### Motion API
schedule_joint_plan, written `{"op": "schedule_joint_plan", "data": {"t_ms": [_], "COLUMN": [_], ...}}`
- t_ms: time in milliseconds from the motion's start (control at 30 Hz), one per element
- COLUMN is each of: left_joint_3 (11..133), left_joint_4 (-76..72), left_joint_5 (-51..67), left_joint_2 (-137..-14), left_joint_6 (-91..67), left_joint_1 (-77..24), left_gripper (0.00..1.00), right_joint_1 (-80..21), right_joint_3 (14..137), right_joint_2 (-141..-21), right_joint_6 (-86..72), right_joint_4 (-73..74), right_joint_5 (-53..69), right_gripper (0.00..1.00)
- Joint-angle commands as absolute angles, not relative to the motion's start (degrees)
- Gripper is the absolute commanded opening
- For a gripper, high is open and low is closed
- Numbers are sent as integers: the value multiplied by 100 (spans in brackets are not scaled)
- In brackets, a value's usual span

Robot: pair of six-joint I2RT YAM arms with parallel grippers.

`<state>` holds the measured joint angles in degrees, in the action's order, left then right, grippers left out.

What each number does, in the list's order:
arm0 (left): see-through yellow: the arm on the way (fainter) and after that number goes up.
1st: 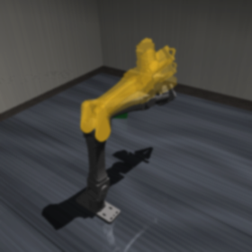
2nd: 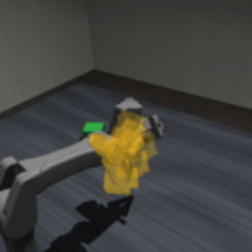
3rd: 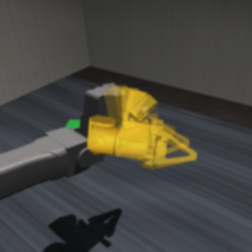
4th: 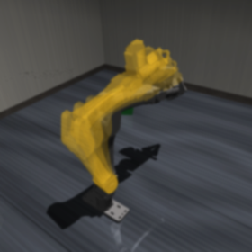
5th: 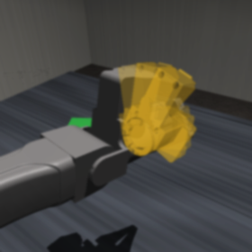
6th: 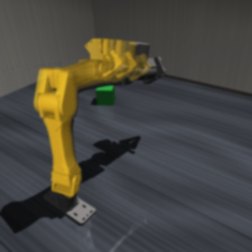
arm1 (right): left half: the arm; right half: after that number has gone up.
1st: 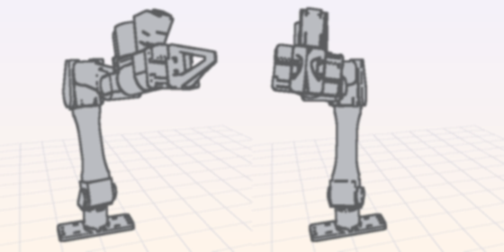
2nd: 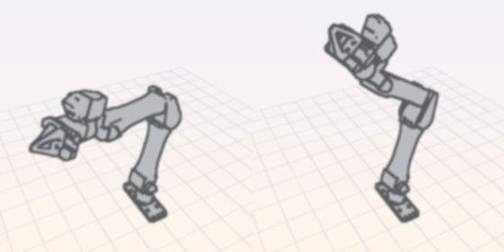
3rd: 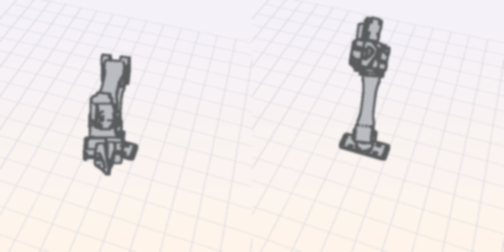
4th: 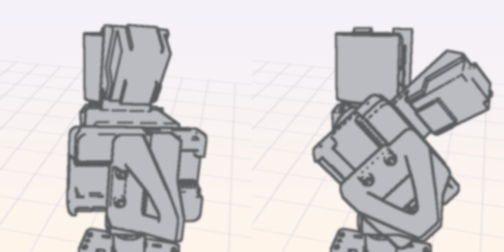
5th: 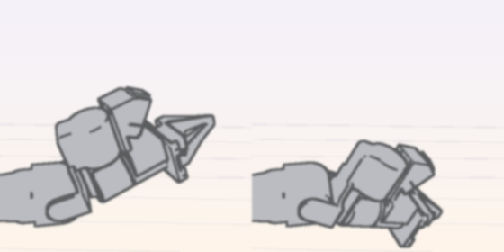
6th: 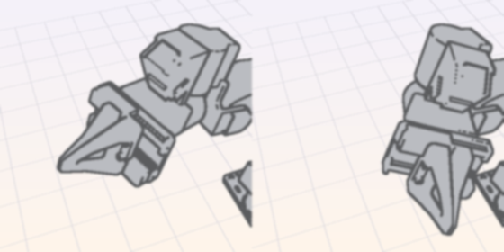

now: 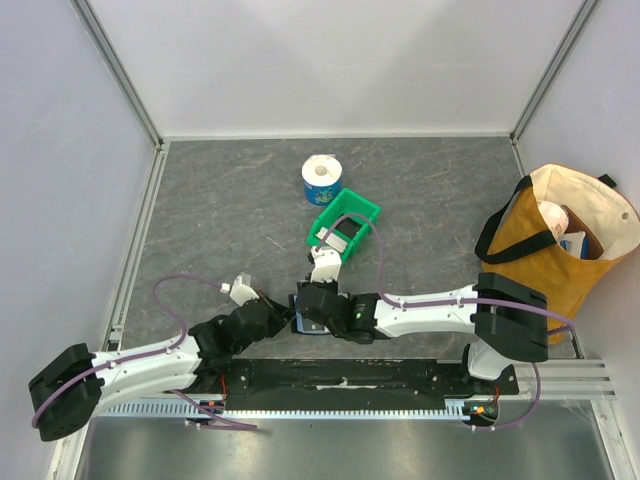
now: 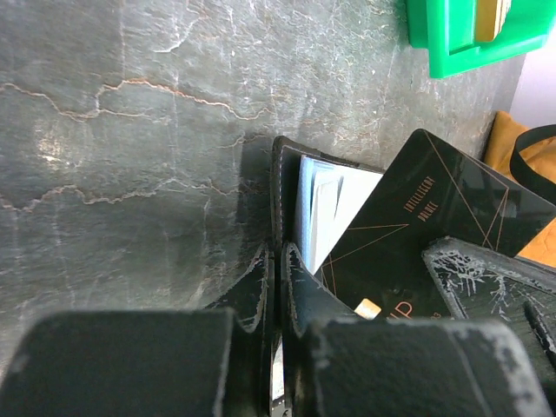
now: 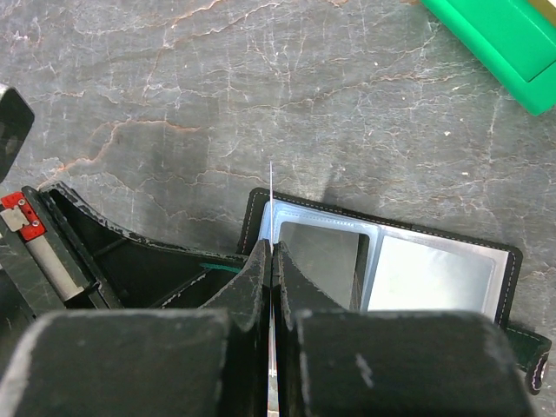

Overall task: Put the credit cards into the card holder
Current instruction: Turn over the card slot in the card holder.

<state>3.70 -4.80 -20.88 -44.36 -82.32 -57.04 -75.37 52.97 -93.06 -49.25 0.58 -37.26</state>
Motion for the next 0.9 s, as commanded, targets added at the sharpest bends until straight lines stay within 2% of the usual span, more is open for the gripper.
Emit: {"op": "schedule_joint_plan", "data": {"t_ms": [0,567,867], "left_joint_3": [501,475,466], "left_joint_4": [-694,-712,-712], "left_joint_5": [-2294,-2276,-2268], "left_joint_2": [-4359,-4289,-4228], "left_joint_6": [-8367,-8367,-8376], "left_joint_1": [-5739,-5739,-5739], "left_gripper": [2,2,2], "right_joint_1": [-7602,-7646,-8006], "right_joint_3": [5502,5634,6213], "right_joint_2": [-9334,-9589,-9843], "right_joint_6": [-4799,-4755,-4685], "right_joint_4": [-210,-9,939], "right_joint_5": [-3744,-3779,-4595], "right_gripper": [0,0,0]}}
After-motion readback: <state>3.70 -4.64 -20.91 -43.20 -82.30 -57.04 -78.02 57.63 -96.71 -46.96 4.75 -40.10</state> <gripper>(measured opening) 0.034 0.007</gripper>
